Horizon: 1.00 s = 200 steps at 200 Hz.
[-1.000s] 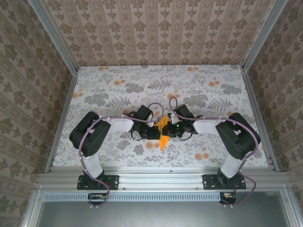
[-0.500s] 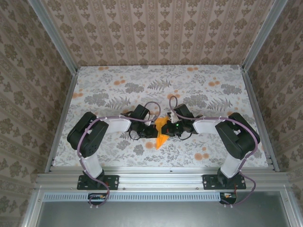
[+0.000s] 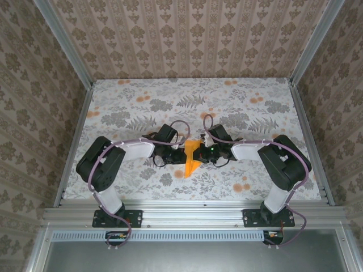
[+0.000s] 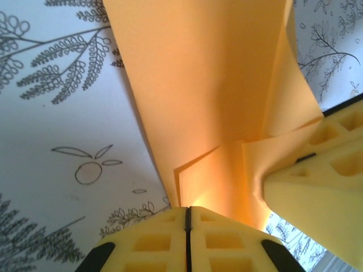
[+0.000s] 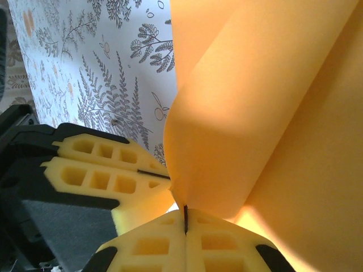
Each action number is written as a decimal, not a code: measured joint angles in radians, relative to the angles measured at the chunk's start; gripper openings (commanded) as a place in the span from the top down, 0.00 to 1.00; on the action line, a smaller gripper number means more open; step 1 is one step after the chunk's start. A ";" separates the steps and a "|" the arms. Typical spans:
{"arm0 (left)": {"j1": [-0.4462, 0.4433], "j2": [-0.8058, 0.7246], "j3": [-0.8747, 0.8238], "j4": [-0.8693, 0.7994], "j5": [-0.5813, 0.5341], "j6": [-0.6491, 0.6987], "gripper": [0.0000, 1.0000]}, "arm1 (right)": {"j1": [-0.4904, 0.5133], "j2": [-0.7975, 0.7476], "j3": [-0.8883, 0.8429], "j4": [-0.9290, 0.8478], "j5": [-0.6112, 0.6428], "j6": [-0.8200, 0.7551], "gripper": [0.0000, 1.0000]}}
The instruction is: Fold a paper plane with a square sheet of paper (pick it up from the middle)
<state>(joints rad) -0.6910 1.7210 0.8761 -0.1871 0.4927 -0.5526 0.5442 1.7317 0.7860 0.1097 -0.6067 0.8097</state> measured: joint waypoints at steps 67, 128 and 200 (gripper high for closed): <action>0.000 -0.025 -0.012 -0.007 -0.003 0.000 0.92 | 0.000 0.002 0.000 0.000 -0.003 0.003 0.93; 0.000 0.006 -0.014 0.016 0.001 -0.001 0.92 | 0.000 0.003 0.000 0.002 -0.008 0.006 0.93; 0.000 0.032 -0.015 0.047 0.020 -0.002 0.94 | 0.000 0.006 0.000 0.026 -0.030 0.029 0.93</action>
<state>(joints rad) -0.6910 1.7527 0.8612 -0.1398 0.5129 -0.5541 0.5446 1.7374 0.7860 0.1356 -0.6365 0.8383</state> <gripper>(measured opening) 0.066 0.075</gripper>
